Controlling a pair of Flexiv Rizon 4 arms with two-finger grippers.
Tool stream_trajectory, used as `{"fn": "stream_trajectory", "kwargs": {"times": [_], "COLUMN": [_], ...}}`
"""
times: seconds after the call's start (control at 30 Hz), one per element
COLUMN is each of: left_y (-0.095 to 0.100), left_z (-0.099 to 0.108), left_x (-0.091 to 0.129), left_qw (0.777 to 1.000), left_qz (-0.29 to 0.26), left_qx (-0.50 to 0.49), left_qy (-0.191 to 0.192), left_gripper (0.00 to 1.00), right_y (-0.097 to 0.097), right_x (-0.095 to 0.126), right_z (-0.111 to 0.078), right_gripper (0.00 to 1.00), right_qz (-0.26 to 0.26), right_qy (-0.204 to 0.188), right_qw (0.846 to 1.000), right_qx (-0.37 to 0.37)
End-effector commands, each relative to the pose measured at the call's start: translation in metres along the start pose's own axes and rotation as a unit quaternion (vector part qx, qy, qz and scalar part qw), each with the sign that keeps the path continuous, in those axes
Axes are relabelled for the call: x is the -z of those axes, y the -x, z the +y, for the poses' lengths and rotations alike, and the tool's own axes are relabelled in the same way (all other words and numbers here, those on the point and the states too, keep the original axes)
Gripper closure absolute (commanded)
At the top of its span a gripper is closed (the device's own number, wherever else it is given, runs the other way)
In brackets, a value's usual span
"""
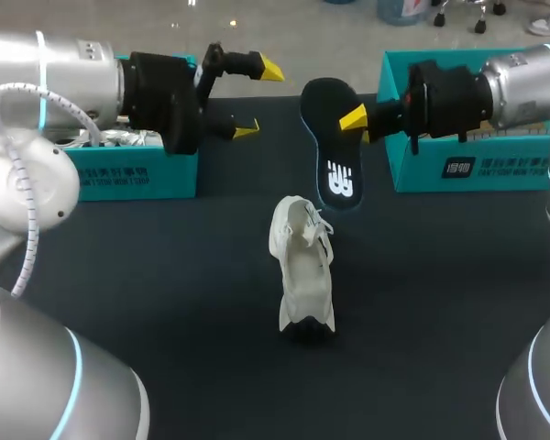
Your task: Take the shoe out of the shoebox, open the shoe tongue, remove and reinsert the insole, then place the shoe into the shoebox
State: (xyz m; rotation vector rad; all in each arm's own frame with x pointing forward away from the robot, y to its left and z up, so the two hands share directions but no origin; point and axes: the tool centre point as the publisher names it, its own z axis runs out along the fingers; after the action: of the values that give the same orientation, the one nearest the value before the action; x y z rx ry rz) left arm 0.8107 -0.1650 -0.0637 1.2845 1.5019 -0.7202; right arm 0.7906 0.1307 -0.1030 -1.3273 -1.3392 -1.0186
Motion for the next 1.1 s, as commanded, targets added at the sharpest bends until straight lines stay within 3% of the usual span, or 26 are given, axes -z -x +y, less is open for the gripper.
{"fn": "stream_trajectory", "kwargs": {"times": [0.03, 0.33, 0.7, 0.9, 1.03, 1.1], "left_y": [-0.013, -0.023, -0.005, 0.002, 0.002, 0.001], "left_z": [0.001, 0.0, 0.0, -0.005, -0.01, -0.012], "left_x": [-0.003, -0.025, -0.051, -0.064, -0.069, -0.07], "left_qw": [0.996, 0.991, 0.983, 0.98, 0.979, 0.978], "left_qz": [-0.093, -0.132, -0.178, -0.192, -0.199, -0.201], "left_qx": [-0.005, 0.007, 0.03, 0.039, 0.046, 0.047], "left_qy": [-0.014, -0.022, -0.024, -0.027, -0.026, -0.024], "left_gripper": [0.0, 0.0, 0.0, 0.18, 0.34, 0.47], "right_y": [-0.007, -0.024, -0.02, -0.021, -0.019, -0.018], "right_x": [0.005, 0.004, -0.014, -0.018, -0.019, -0.018], "right_z": [0.003, 0.001, -0.001, -0.004, -0.004, -0.004], "right_gripper": [1.0, 1.0, 1.0, 1.0, 1.0, 1.0], "right_qz": [0.003, 0.013, 0.026, 0.032, 0.033, 0.032], "right_qy": [-0.004, -0.004, -0.017, -0.018, -0.011, -0.01], "right_qw": [1.0, 1.0, 0.999, 0.999, 0.999, 0.999], "right_qx": [-0.003, 0.001, -0.008, -0.007, -0.009, -0.009]}}
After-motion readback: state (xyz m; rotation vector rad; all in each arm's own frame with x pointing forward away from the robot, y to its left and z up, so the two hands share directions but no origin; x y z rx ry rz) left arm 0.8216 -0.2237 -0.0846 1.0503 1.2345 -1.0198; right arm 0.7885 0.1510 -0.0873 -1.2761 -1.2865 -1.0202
